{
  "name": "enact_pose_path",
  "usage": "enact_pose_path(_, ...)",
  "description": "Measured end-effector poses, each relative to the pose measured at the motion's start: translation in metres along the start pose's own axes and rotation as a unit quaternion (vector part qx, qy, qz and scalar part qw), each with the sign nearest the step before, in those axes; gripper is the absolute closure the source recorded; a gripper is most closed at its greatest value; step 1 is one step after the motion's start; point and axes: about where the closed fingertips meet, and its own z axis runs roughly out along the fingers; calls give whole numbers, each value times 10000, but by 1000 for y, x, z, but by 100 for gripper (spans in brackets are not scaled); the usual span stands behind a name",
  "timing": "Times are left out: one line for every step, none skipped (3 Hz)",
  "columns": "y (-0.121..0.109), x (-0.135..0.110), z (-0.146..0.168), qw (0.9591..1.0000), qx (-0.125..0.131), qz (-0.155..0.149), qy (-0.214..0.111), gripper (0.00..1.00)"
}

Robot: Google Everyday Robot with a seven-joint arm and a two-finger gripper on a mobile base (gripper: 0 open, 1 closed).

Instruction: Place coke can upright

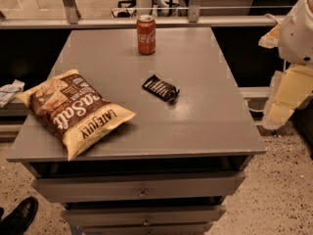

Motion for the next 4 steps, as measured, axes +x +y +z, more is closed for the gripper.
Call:
enact_pose_path(-2, -1, 3, 10000, -11, 19, -70, 0)
enact_pose_path(-16, -9, 25, 9983, -103, 138, -563, 0)
enact_pose_path(-55, -38, 64, 9885, -65, 304, -1483, 0)
enact_pose_path(-103, -77, 87, 9678, 171, 470, -2467, 0)
